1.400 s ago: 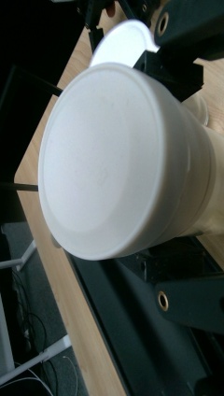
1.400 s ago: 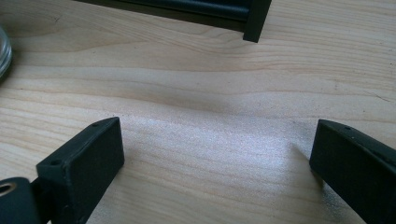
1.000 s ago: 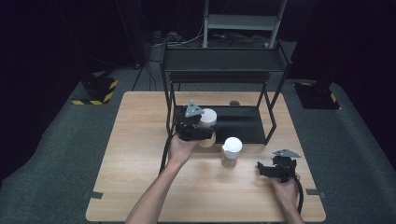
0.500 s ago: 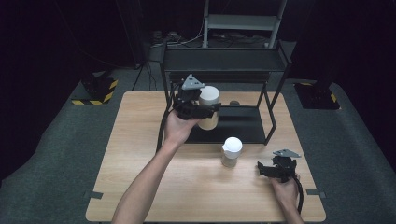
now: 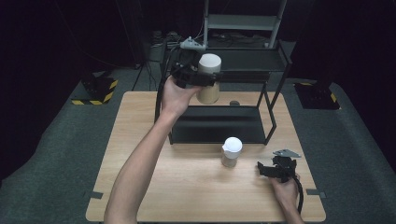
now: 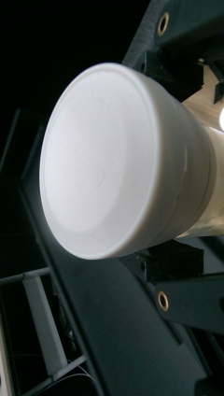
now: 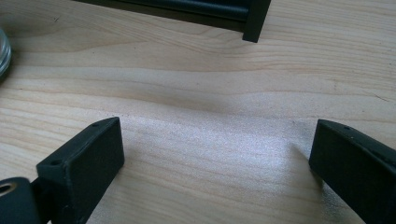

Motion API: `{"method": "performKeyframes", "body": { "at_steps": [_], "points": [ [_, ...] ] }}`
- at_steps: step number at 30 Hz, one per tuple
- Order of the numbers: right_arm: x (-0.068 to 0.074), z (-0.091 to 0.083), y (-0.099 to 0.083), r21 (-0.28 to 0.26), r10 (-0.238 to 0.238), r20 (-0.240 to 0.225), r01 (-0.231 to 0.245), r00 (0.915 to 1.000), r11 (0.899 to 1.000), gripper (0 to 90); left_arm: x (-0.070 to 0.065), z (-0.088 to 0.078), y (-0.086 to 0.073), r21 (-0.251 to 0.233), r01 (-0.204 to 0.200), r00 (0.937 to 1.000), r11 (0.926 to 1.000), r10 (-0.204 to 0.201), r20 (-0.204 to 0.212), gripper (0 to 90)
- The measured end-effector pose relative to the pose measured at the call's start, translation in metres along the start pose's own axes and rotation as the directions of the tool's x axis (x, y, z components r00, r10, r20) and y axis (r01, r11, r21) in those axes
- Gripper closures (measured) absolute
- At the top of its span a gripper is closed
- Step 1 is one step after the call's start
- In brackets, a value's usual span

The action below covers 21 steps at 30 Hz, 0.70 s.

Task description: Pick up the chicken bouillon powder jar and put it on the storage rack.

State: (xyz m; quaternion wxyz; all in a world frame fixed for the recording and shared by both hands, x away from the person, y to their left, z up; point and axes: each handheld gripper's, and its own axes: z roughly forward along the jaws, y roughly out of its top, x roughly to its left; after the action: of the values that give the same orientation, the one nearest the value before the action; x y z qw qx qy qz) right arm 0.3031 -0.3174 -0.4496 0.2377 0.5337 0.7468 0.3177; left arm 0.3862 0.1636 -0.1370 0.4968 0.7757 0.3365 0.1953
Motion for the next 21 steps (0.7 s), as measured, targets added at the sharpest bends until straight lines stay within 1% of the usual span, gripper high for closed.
{"method": "performKeyframes", "body": {
  "at_steps": [3, 6, 11, 13, 14, 17, 20, 21],
  "points": [
    [0.0, 0.0, 0.0, 0.0, -0.001, 0.001, 0.001, 1.0, 1.0, 2.3, 0.004, 0.0, 0.013, -0.001, 0.009, 0.9999, 1.0, -0.009, -0.014, 34.5],
    [0.0, 0.0, 0.0, 0.0, -0.001, 0.0, 0.001, 1.0, 1.0, 2.3, 0.008, 0.002, 0.025, 0.001, 0.018, 0.9991, 0.9998, -0.018, -0.039, 34.5],
    [0.0, 0.0, 0.0, 0.0, -0.001, 0.0, 0.001, 1.0, 1.0, 2.3, 0.01, 0.009, 0.04, -0.005, 0.036, 0.9957, 0.9993, -0.036, -0.085, 34.5],
    [0.0, 0.0, 0.0, 0.001, -0.001, 0.0, 0.001, 1.0, 1.0, 2.3, 0.01, 0.014, 0.045, -0.007, 0.046, 0.993, 0.9989, -0.047, -0.108, 34.5],
    [0.0, 0.0, 0.0, 0.0, -0.001, 0.0, 0.001, 1.0, 1.0, 2.3, 0.009, 0.018, 0.049, -0.005, 0.05, 0.99, 0.9987, -0.05, -0.132, 34.6],
    [0.0, 0.0, 0.0, 0.0, -0.001, 0.001, 0.001, 1.0, 1.0, 2.3, 0.008, 0.026, 0.055, -0.005, 0.066, 0.9837, 0.9978, -0.066, -0.167, 34.6],
    [0.0, 0.0, 0.0, -0.001, -0.002, 0.001, 0.002, 1.0, 1.0, 2.3, 0.007, 0.036, 0.057, -0.011, 0.08, 0.9759, 0.9968, -0.08, -0.203, 34.6],
    [0.0, 0.0, 0.0, -0.001, -0.002, 0.001, 0.002, 1.0, 1.0, 2.3, 0.007, 0.038, 0.057, -0.015, 0.086, 0.9742, 0.9962, -0.087, -0.208, 34.6]
  ]
}}
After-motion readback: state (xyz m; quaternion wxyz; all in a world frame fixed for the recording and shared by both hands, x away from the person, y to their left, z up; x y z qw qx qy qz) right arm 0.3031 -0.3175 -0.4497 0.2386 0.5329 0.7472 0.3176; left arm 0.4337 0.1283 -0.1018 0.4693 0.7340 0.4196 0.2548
